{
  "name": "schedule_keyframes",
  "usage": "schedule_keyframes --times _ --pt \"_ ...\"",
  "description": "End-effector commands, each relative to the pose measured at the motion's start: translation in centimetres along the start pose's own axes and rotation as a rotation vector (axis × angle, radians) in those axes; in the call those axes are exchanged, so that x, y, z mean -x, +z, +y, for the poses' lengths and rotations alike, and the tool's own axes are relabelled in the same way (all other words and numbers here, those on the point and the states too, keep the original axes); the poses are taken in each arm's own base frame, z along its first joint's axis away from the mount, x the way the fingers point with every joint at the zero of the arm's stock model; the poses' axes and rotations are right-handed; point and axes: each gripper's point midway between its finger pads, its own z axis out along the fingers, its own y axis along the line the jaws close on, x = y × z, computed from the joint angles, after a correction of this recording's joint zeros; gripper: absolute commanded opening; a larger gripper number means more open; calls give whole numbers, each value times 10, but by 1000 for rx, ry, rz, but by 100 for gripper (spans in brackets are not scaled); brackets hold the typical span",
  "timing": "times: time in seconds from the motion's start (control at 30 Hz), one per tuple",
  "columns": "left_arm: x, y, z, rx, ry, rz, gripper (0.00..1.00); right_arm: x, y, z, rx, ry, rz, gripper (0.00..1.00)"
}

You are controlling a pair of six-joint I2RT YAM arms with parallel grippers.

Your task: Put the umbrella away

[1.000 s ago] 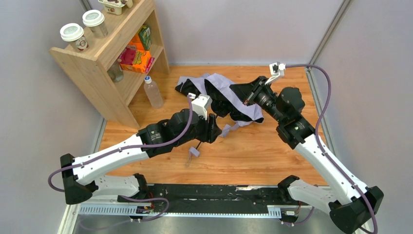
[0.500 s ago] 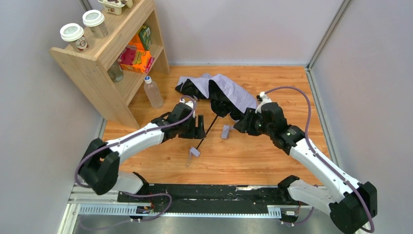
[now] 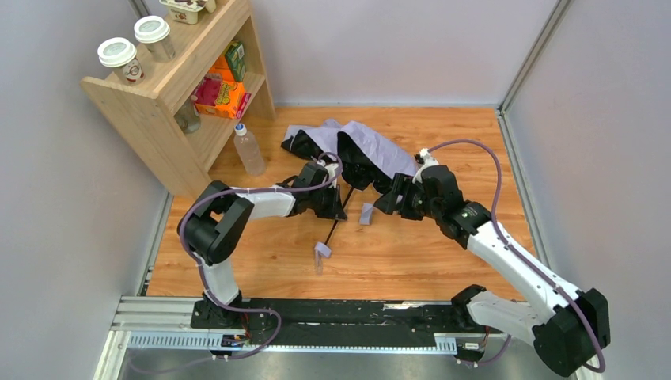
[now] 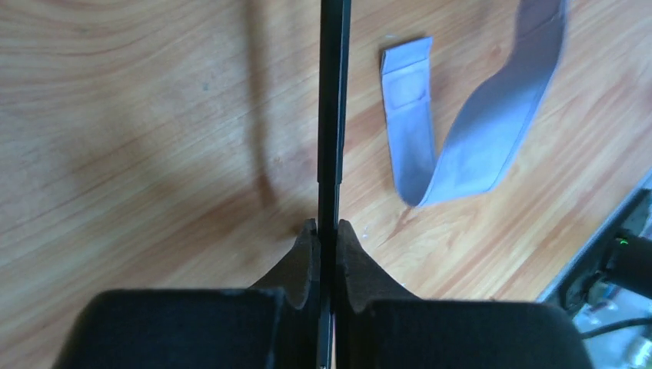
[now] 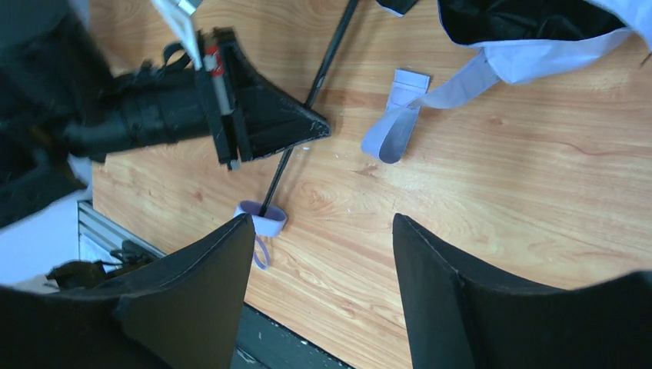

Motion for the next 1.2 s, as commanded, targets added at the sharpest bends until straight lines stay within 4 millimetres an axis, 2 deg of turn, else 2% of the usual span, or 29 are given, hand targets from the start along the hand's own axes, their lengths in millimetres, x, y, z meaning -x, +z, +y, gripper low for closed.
schedule_keyframes --times 0.0,0.03,0.07,0.1,0.13,0.17,0.2,0.23,0.33,0.47,0.6,0.73,0.77,0.9,1.03,1.17 --pt "-4 -14 -2 103 87 -63 0 34 20 12 -15 95 -71 69" --pt "8 -25 -3 163 117 -123 0 37 29 13 -24 125 -59 69" --pt "6 -32 -13 176 148 -135 0 43 35 17 -25 143 -63 68" --pt "21 -46 -23 204 171 -207 0 48 42 20 -25 160 -60 66" --pt "23 -60 -35 227 197 -242 0 54 47 25 -25 177 -62 64" --pt "33 -71 -39 268 208 -295 0 59 53 30 -19 188 -53 61" --pt "31 -81 -50 277 230 -309 0 70 56 41 4 186 -57 57" --pt "39 -89 -53 311 231 -341 0 78 59 46 8 185 -65 54" --pt "38 -109 -75 301 246 -368 0 93 70 57 10 193 -61 51" --pt "41 -131 -97 300 275 -406 0 115 62 74 29 211 -130 50" --pt "51 -155 -120 262 284 -457 0 127 53 75 10 239 -184 50" --pt "55 -168 -138 211 275 -472 0 139 44 67 -20 269 -286 38" --pt "54 -169 -142 196 276 -478 0 145 41 71 8 271 -324 36" --pt "50 -169 -160 136 279 -465 0 164 29 87 105 261 -432 40" --pt "46 -168 -169 137 304 -465 0 173 26 79 47 277 -468 43" --pt "46 -171 -176 138 314 -473 0 174 34 81 35 283 -433 33"
